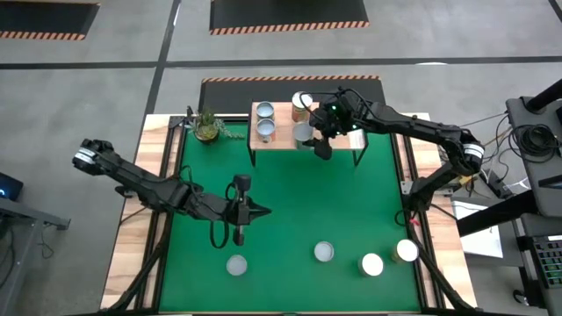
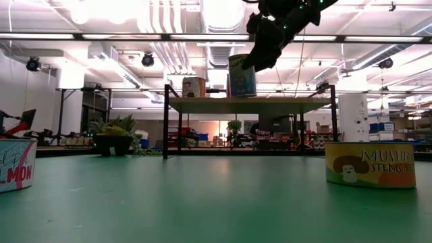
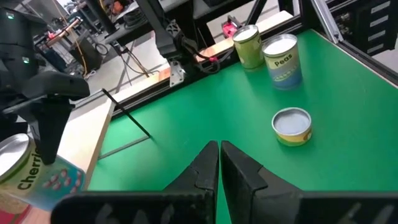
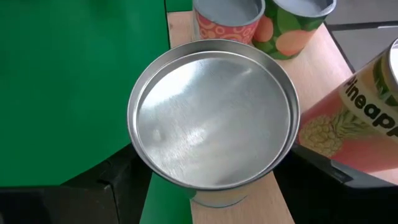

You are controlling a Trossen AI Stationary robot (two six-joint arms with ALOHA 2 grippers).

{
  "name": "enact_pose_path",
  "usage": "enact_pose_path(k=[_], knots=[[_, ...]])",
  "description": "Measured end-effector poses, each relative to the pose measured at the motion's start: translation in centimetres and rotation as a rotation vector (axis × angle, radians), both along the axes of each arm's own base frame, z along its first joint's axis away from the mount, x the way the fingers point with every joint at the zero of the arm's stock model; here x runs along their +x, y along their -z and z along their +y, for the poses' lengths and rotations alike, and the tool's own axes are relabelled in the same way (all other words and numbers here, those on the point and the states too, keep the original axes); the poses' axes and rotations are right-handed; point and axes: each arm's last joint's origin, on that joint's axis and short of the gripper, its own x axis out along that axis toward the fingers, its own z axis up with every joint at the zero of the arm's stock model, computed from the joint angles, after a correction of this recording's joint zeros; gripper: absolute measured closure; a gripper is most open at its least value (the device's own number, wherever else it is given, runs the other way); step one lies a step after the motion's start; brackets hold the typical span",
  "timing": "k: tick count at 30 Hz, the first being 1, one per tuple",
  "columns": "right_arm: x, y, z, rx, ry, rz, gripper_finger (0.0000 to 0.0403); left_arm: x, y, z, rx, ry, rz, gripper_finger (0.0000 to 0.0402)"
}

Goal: Pick and place cans onto a shelf
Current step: Put the canned cherries on the shelf

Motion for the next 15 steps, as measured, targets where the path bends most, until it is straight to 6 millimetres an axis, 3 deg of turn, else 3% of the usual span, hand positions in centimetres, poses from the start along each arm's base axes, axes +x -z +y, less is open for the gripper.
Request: enact_pose_path(k=[9, 15], knots=[[-0.20, -0.01, -0.54, -0.027, 0.030, 0.005, 0.0065, 0.20, -0.07, -0.08, -0.001, 0.001, -0.015, 0.0402], [-0.21, -0.03, -0.76, -0.034, 0.042, -0.006, 0.0063, 0.26, -0.27, -0.10, 0.003, 0.005, -0.035, 0.0402]])
